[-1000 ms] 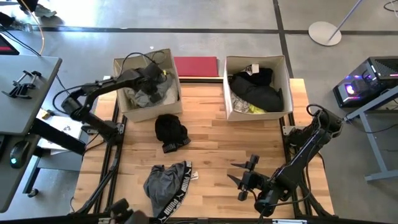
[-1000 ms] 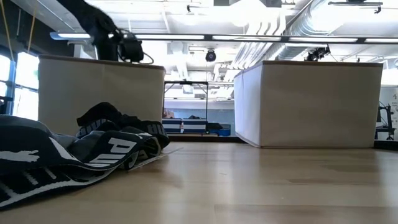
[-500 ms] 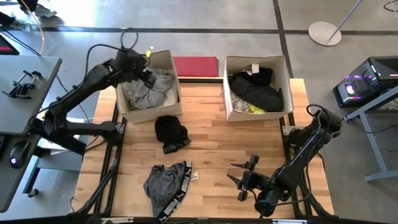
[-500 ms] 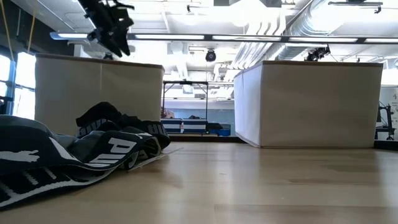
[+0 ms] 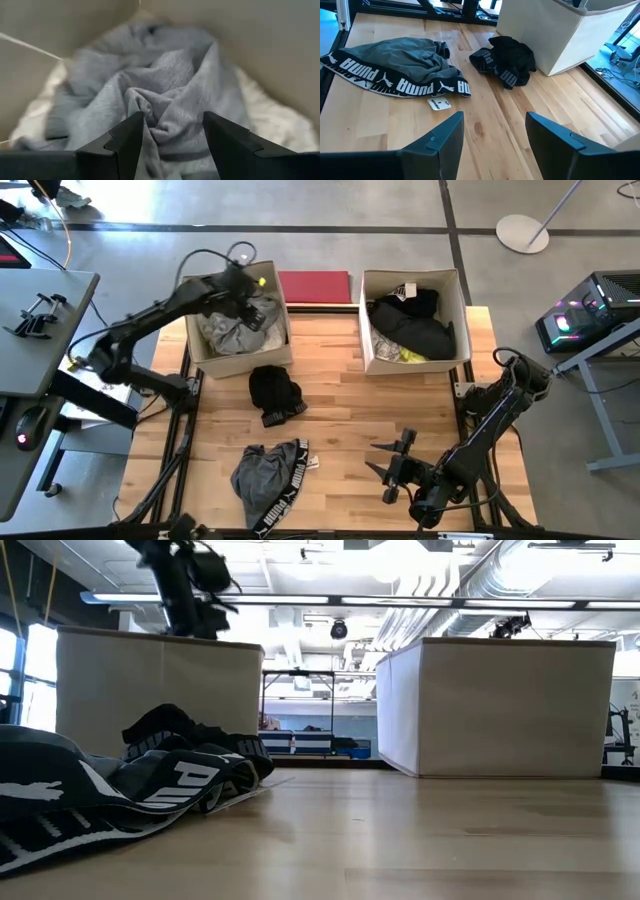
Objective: Sort clothes
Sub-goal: Put the gray shirt into the left laundry organizer, then adjust the left laundry organizer
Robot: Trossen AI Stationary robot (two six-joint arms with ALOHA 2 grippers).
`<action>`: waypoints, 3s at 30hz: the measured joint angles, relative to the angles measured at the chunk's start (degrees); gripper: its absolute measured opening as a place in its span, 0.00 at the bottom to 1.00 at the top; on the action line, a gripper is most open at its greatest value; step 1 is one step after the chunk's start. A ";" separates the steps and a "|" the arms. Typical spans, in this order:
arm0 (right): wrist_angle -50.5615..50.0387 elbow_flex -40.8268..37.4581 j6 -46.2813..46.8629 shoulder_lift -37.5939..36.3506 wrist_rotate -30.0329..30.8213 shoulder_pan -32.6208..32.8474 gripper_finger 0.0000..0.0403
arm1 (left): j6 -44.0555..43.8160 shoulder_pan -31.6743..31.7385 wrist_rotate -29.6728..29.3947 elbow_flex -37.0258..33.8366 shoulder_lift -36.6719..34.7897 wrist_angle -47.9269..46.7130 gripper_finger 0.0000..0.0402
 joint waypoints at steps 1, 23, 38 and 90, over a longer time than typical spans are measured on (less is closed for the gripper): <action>-0.04 0.00 -0.15 0.00 -0.13 -0.02 0.50 | 0.32 0.00 -0.24 0.00 1.32 -0.20 0.50; 0.57 0.00 -0.90 -0.02 1.88 -0.17 0.50 | 1.02 -8.54 1.87 9.33 -4.24 -12.84 0.41; 0.49 0.00 -1.79 -0.02 1.92 -0.37 0.50 | -6.75 -43.88 -3.72 9.86 -11.60 -6.33 0.31; 1.31 -0.02 -3.22 -0.02 1.99 -0.72 0.50 | 9.99 -57.35 -36.86 -15.28 -10.19 -12.05 0.00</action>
